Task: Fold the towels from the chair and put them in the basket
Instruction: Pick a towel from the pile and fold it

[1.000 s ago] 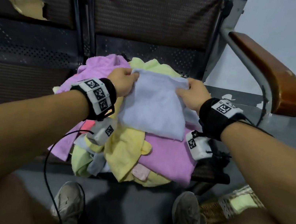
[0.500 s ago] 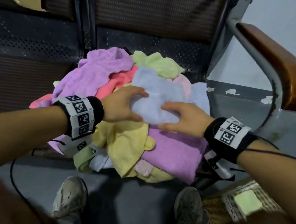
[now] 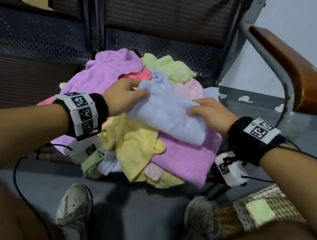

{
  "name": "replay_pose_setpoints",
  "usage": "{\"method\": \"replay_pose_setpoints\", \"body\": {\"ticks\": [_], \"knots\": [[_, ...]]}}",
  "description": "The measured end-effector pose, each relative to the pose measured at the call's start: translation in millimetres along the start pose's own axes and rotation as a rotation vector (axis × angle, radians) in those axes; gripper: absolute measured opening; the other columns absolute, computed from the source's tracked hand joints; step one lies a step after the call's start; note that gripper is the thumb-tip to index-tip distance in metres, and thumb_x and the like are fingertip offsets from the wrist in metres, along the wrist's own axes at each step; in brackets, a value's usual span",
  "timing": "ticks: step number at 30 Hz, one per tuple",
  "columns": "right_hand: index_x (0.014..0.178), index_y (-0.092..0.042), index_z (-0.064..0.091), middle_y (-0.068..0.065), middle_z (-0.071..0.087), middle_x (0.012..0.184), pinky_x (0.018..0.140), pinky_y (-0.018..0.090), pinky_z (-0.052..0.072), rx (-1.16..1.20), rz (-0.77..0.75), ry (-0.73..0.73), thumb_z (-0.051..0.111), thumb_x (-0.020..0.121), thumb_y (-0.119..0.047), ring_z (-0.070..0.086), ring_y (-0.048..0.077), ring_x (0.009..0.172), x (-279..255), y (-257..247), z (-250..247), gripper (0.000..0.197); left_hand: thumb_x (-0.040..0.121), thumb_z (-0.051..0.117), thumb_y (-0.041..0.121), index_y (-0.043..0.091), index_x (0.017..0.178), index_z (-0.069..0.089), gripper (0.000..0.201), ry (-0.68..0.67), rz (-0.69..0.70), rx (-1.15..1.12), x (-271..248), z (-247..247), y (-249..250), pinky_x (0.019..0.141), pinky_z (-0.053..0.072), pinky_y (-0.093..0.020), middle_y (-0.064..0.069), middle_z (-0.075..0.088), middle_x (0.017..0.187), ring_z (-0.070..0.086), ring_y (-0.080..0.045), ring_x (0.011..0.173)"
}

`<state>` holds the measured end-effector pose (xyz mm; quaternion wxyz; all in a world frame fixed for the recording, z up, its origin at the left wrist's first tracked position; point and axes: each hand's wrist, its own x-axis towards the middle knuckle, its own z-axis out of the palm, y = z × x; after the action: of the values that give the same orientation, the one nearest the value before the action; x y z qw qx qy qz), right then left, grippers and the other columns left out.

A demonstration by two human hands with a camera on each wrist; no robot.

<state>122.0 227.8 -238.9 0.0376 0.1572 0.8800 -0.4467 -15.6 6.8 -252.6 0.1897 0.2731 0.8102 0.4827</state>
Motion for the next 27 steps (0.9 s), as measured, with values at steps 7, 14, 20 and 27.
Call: {"method": "replay_pose_setpoints", "body": {"ticks": [7, 14, 20, 27], "knots": [[0.09, -0.01, 0.07, 0.001, 0.067, 0.086, 0.064, 0.024, 0.044, -0.116, 0.105, -0.019, 0.061, 0.095, -0.03, 0.059, 0.015, 0.076, 11.6, 14.1, 11.3, 0.023, 0.082, 0.069, 0.055, 0.014, 0.095, 0.062, 0.044, 0.145, -0.243, 0.205, 9.5, 5.1, -11.8, 0.078, 0.057, -0.039, -0.005, 0.067, 0.098, 0.067, -0.028, 0.091], [0.092, -0.025, 0.063, 0.003, 0.068, 0.099, 0.079, 0.031, 0.046, -0.375, 0.086, 0.025, 0.061, 0.093, -0.043, 0.061, 0.019, 0.09, 16.4, 20.2, 14.6, 0.018, 0.078, 0.068, 0.062, 0.015, 0.108, 0.066, 0.056, -0.102, -0.562, -0.054, -0.2, 4.8, -1.6, 0.049, 0.052, -0.022, -0.006, 0.068, 0.069, 0.063, -0.017, 0.047], [0.129, -0.019, 0.056, 0.005, 0.062, 0.121, 0.094, 0.034, 0.051, -0.424, 0.107, -0.003, 0.067, 0.088, -0.03, 0.061, 0.02, 0.108, 10.2, 2.9, 10.2, 0.044, 0.08, 0.076, 0.02, 0.012, 0.084, 0.057, 0.022, -0.024, -0.277, -0.359, -3.8, 11.7, 19.7, 0.076, 0.054, -0.034, -0.009, 0.063, 0.095, 0.064, -0.024, 0.088], [0.132, -0.016, 0.06, 0.005, 0.07, 0.123, 0.095, 0.038, 0.055, 0.252, -0.048, -0.039, 0.077, 0.084, -0.023, 0.067, 0.022, 0.112, -27.0, -62.9, 7.6, 0.052, 0.064, 0.072, 0.007, 0.019, 0.08, 0.059, 0.023, -0.023, -0.021, -0.618, -29.3, 12.8, 72.9, 0.074, 0.045, -0.035, -0.011, 0.06, 0.083, 0.058, -0.025, 0.082]]}}
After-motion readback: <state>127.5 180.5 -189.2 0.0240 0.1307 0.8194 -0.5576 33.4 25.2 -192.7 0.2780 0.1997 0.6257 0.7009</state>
